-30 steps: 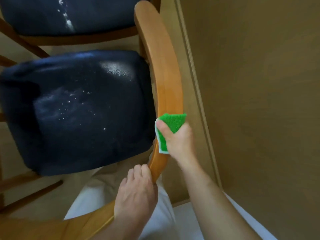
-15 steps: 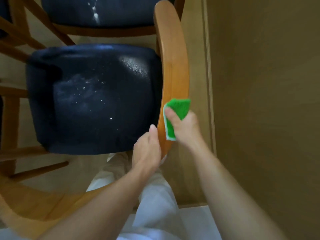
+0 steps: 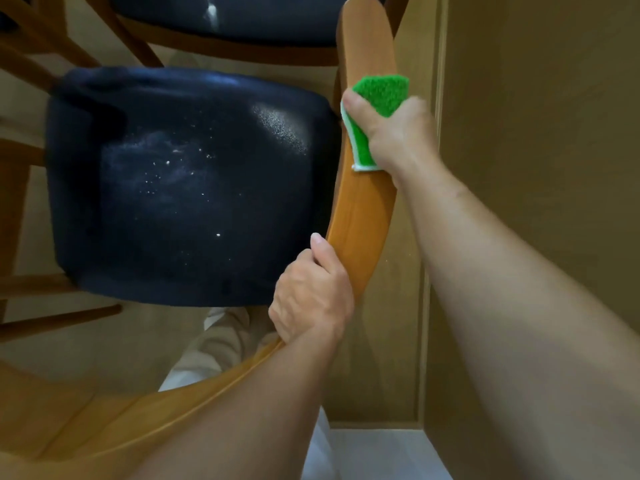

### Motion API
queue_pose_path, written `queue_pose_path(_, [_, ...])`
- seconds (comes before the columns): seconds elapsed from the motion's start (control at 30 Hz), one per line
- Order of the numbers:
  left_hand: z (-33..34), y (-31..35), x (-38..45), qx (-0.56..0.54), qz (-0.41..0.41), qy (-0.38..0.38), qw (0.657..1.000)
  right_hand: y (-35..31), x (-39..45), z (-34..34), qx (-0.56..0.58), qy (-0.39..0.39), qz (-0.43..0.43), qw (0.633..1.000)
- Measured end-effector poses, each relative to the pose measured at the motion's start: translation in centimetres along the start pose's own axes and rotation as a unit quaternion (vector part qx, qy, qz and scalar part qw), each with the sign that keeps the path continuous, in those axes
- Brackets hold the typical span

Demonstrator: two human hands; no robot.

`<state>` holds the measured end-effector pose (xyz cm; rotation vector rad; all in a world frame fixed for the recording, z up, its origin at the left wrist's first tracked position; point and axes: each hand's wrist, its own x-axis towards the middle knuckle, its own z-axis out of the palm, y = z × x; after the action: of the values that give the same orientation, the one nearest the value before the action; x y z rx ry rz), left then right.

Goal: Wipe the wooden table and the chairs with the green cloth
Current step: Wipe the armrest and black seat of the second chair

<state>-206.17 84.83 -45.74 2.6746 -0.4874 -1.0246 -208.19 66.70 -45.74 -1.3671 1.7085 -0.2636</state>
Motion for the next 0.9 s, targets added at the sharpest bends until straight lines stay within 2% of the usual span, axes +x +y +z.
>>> queue_pose_path(0.13, [0.0, 0.3, -0.1, -0.005, -0.012, 0.002, 1.0, -1.3, 1.7, 0.7, -0.006, 0.07, -0.038, 0.997])
queue_pose_path(0.2, [-0.1, 0.4, -0.2, 0.0, -0.006, 0.003, 1.0, -0.6, 0.9, 0.8, -0.004, 0.071, -0.037, 0.997])
queue_pose_path(0.47, [-0.6, 1.2, -0.4, 0.02, -0.009, -0.012, 1.0, 7.2, -10.4, 0.8, 0.086, -0.083, 0.089, 0.989])
queue_pose_path(0.53, [-0.7, 1.2, -0.2, 0.026, -0.01, -0.023, 0.999, 7.7, -11.8, 1.2, 0.08, -0.09, 0.109, 0.987])
queue_pose_path(0.63, [-0.7, 1.1, -0.4, 0.039, -0.003, -0.016, 0.999, 6.3, -9.2, 1.5, 0.061, -0.037, 0.102, 0.992])
queue_pose_path(0.73, [-0.7, 1.0, -0.4, 0.031, -0.007, -0.007, 0.999, 3.2, -3.8, 1.1, 0.026, 0.015, 0.047, 0.998])
queue_pose_path(0.9, [-0.5, 0.8, -0.3, 0.025, 0.006, 0.004, 1.0, -4.1, 4.8, 0.2, -0.034, 0.005, -0.035, 0.999])
